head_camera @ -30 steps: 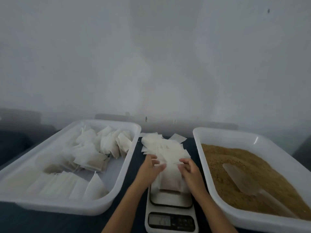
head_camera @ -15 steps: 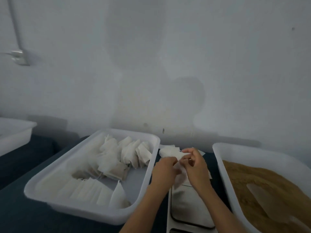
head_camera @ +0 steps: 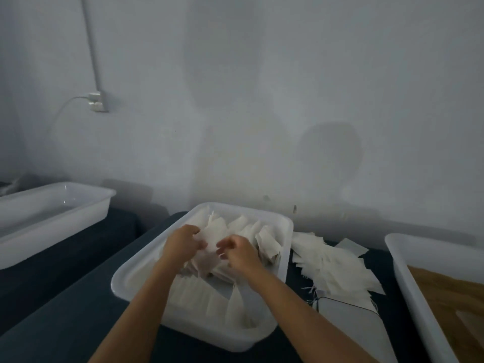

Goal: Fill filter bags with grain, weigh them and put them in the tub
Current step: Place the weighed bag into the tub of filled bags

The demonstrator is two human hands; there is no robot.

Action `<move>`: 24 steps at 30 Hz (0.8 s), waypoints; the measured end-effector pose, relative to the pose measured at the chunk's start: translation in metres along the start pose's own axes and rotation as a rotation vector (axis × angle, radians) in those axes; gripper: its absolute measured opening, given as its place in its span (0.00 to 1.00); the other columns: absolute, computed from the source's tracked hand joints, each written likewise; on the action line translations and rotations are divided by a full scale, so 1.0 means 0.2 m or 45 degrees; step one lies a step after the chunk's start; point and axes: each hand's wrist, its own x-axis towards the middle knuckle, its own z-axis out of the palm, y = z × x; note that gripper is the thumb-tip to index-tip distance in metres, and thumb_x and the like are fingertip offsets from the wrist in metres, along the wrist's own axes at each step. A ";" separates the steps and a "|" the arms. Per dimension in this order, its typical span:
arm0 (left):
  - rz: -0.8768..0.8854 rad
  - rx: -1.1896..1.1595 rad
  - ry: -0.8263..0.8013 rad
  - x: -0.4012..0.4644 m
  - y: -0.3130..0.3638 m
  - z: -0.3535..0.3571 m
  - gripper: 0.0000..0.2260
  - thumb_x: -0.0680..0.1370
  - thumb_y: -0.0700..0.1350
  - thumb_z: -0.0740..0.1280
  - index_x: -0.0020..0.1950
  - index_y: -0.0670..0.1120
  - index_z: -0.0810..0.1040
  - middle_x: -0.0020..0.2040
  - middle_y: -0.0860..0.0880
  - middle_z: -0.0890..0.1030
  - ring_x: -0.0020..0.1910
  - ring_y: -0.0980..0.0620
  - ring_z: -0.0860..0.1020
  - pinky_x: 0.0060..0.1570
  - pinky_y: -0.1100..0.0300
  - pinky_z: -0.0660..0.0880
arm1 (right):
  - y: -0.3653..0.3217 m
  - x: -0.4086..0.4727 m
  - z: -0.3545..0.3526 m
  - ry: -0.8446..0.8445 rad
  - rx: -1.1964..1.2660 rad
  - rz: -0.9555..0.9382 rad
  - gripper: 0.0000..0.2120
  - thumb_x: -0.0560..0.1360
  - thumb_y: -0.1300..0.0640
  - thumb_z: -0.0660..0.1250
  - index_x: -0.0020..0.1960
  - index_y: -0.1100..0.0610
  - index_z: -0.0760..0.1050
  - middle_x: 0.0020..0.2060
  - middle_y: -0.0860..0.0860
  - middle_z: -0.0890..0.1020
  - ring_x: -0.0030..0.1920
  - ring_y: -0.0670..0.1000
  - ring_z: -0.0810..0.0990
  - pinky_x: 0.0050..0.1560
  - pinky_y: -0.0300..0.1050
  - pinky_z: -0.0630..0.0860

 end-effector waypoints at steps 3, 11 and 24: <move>-0.050 0.202 -0.108 0.06 -0.15 0.01 0.15 0.76 0.44 0.66 0.62 0.46 0.75 0.59 0.45 0.78 0.56 0.46 0.76 0.51 0.58 0.71 | 0.03 0.08 0.16 -0.204 -0.113 0.079 0.15 0.75 0.69 0.55 0.53 0.61 0.78 0.56 0.60 0.80 0.50 0.53 0.76 0.56 0.47 0.75; -0.144 0.515 -0.236 0.10 -0.31 0.05 0.10 0.77 0.39 0.61 0.58 0.43 0.72 0.56 0.45 0.76 0.55 0.47 0.77 0.49 0.59 0.76 | 0.07 0.15 0.33 -0.517 -0.261 0.169 0.19 0.78 0.60 0.60 0.68 0.60 0.70 0.67 0.54 0.72 0.64 0.54 0.71 0.59 0.38 0.67; 0.117 0.404 0.357 0.03 -0.12 0.01 0.10 0.76 0.36 0.62 0.56 0.47 0.71 0.51 0.50 0.79 0.46 0.51 0.77 0.45 0.59 0.76 | 0.00 0.06 0.12 -0.484 -0.163 0.055 0.15 0.79 0.61 0.59 0.64 0.63 0.74 0.58 0.61 0.77 0.48 0.52 0.75 0.46 0.42 0.73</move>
